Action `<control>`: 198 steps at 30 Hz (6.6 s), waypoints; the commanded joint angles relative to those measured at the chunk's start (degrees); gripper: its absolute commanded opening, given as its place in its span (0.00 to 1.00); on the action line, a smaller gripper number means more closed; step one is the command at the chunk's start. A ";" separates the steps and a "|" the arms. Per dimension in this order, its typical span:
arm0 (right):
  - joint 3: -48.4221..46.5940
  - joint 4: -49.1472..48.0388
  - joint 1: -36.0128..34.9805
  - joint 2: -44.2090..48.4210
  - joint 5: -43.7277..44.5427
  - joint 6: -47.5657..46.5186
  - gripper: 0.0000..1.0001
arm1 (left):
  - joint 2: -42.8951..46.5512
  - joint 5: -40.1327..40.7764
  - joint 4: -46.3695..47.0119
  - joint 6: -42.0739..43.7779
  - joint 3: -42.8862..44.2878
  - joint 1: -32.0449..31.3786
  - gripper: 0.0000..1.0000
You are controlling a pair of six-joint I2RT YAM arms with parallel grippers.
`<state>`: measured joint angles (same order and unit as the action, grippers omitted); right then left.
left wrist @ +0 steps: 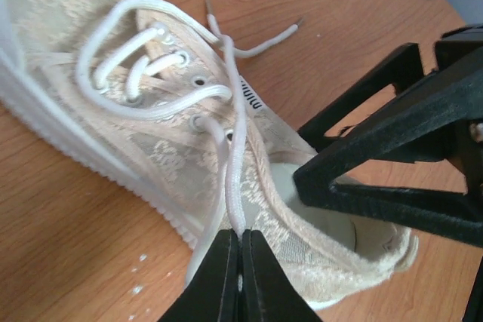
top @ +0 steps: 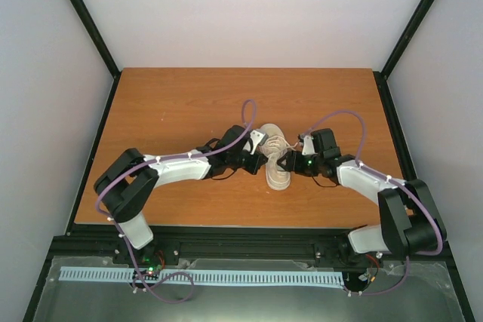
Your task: Tie the shoes
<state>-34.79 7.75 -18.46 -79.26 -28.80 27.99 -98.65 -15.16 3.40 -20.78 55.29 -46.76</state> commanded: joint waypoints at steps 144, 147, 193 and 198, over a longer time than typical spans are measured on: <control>-7.32 1.79 1.11 -3.90 8.09 -6.81 0.72 | 2.58 -9.40 14.32 -9.61 -2.23 9.86 0.01; -8.10 1.90 -0.23 -4.44 6.85 -6.27 0.72 | 2.55 -9.90 13.98 -9.25 -1.70 9.90 0.01; -0.90 11.85 -18.61 11.88 32.69 18.04 0.93 | 22.27 -5.94 6.40 -8.38 -19.78 9.90 0.01; -2.51 3.90 -16.53 6.63 34.50 22.12 0.93 | 23.10 -6.78 6.50 -7.35 -20.13 9.89 0.01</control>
<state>-35.16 17.04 -36.01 -68.90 -0.01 46.54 -76.79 -21.58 8.99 -28.75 35.22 -37.23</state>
